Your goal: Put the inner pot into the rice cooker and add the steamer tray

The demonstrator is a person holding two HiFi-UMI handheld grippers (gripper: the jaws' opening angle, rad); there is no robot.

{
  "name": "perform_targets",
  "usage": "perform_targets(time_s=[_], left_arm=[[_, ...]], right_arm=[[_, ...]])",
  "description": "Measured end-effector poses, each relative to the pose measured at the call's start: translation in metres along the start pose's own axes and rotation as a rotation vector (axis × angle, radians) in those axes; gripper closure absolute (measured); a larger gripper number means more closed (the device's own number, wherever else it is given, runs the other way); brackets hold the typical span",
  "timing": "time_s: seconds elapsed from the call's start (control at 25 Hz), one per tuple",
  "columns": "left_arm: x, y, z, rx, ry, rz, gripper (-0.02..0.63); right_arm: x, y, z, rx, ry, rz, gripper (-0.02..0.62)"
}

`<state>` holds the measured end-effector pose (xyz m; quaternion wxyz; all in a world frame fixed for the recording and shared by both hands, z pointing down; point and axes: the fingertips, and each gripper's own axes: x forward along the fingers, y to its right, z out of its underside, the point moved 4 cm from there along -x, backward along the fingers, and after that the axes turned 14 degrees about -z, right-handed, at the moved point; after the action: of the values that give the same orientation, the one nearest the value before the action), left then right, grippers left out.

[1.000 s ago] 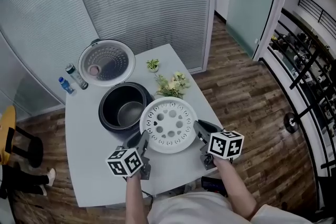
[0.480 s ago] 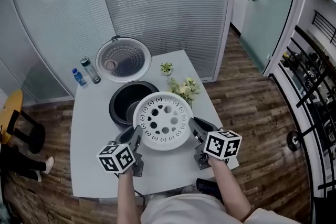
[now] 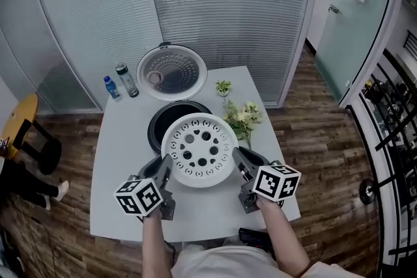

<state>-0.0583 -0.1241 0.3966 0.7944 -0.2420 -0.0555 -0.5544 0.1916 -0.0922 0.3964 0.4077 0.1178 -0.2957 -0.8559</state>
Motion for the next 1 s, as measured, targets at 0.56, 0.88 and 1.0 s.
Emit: perform_targets(time_s=[0.56, 0.88, 1.0], left_arm=[[0.038, -0.059, -0.035, -0.052, -0.012, 0.012, 0.552], [0.063, -0.082, -0.047, -0.068, -0.017, 0.023, 0.552], [0.071, -0.087, -0.049, -0.063, -0.023, 0.023, 0.552]], right_arm=[[0.078, -0.002, -0.013, 0.006, 0.001, 0.008, 0.551], [0.110, 0.009, -0.014, 0.013, 0.011, 0.020, 0.551], [0.119, 0.014, -0.014, 0.017, 0.007, 0.028, 0.551]])
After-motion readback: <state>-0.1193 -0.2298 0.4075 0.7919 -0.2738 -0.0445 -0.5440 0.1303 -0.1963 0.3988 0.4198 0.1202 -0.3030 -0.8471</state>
